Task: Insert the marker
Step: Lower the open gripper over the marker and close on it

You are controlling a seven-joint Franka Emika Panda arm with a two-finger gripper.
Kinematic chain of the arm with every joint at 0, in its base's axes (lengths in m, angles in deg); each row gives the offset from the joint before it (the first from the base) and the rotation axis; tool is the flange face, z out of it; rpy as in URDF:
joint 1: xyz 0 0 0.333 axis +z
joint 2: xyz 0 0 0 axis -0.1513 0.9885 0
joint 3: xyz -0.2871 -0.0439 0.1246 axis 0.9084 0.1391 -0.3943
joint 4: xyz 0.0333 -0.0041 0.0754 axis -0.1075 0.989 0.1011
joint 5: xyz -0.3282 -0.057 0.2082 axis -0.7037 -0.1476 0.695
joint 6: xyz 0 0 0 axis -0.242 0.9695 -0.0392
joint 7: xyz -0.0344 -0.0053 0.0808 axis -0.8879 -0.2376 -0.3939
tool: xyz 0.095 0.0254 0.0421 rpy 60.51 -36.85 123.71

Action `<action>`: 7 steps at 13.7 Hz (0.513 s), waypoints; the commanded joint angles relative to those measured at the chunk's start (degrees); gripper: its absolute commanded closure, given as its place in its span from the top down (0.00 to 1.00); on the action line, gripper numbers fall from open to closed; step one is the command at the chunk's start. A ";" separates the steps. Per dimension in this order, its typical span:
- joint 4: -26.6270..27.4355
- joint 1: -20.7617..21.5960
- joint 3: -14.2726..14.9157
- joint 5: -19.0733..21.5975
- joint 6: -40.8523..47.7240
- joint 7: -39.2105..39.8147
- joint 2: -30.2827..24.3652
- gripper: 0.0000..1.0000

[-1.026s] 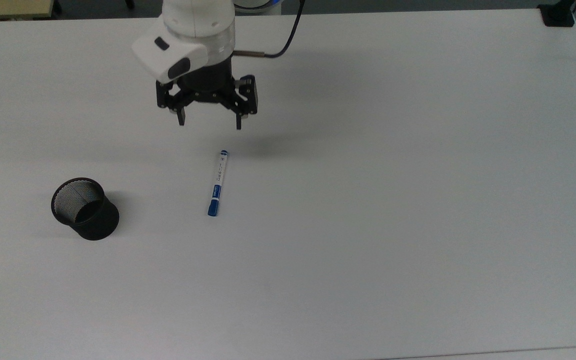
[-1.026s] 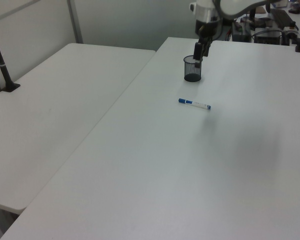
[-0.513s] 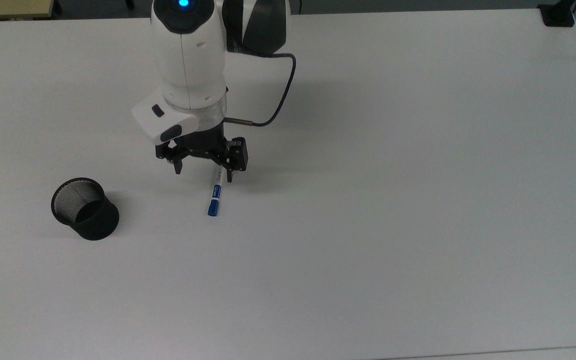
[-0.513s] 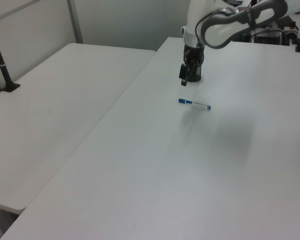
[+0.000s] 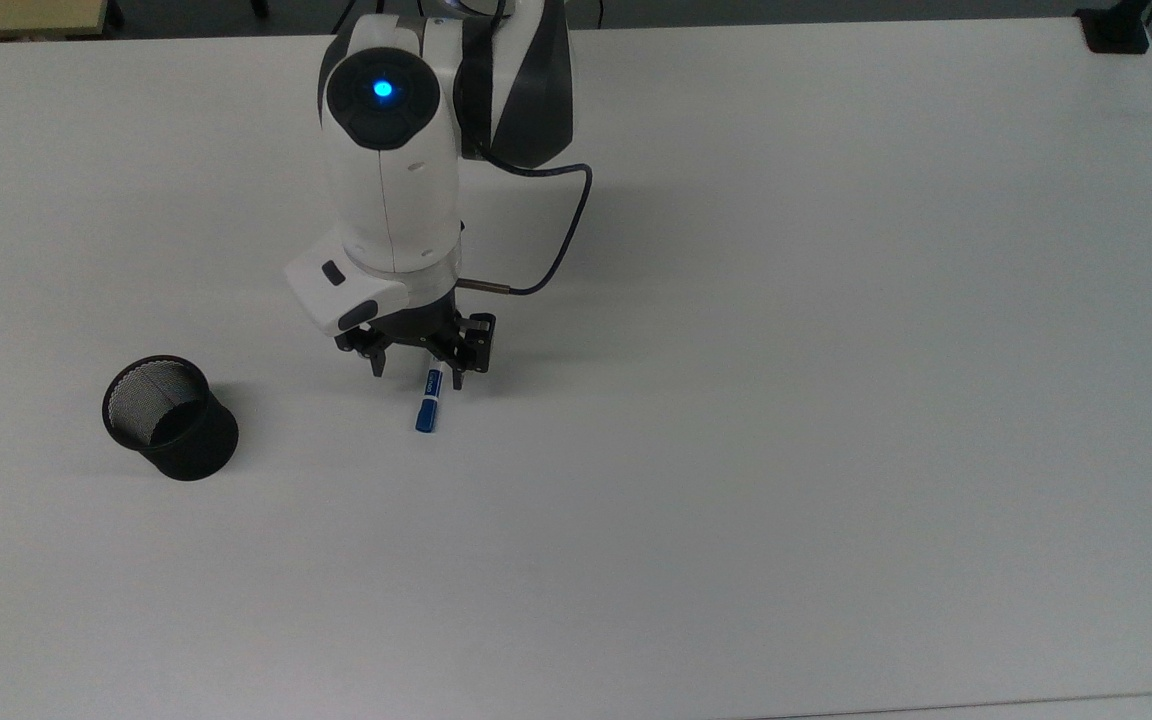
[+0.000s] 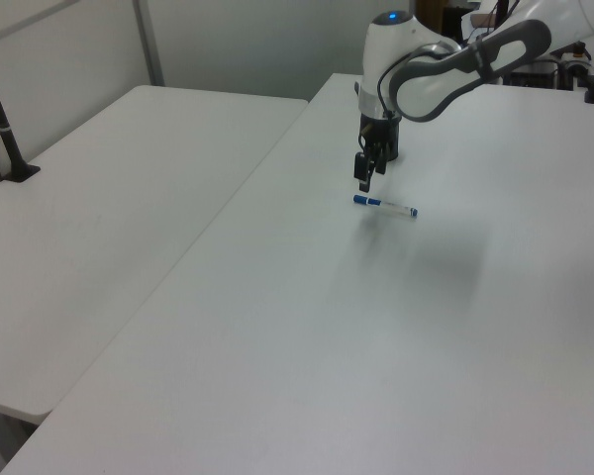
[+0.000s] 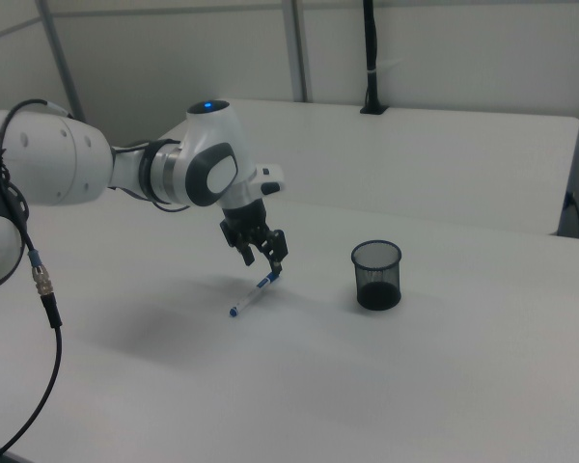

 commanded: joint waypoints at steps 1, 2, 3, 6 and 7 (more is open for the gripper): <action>-0.70 0.21 0.12 -1.14 -2.24 -1.47 2.49 0.69; -0.70 0.21 0.03 -1.31 -3.90 -1.55 3.45 0.64; -0.70 0.21 0.03 -1.57 -5.40 -3.12 3.90 0.52; -0.70 0.21 0.03 -2.37 -8.05 -5.68 5.04 0.21; -0.70 0.21 0.03 -2.45 -8.05 -5.69 5.13 0.14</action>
